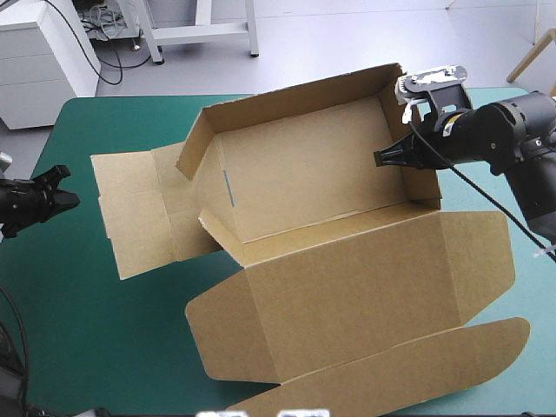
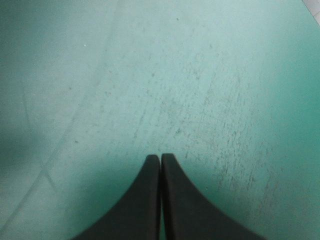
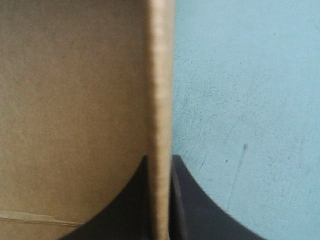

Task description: Fold the box

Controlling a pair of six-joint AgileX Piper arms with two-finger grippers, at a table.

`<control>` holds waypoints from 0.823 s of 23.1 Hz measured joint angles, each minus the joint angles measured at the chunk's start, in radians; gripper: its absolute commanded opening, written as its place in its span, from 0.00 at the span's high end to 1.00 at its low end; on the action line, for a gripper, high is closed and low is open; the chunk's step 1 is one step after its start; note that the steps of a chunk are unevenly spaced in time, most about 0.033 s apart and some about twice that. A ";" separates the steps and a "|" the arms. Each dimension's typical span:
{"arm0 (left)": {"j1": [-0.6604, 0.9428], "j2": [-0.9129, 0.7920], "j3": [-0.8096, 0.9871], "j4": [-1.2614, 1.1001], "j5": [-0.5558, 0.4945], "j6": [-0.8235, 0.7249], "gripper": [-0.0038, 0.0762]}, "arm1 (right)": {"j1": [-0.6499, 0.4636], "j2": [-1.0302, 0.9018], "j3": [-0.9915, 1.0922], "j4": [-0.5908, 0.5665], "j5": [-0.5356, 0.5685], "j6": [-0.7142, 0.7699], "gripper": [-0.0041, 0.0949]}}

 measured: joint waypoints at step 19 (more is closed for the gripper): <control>-0.052 0.018 0.000 -0.058 0.122 0.148 0.13 | 0.000 0.009 0.001 0.065 -0.103 -0.019 0.98</control>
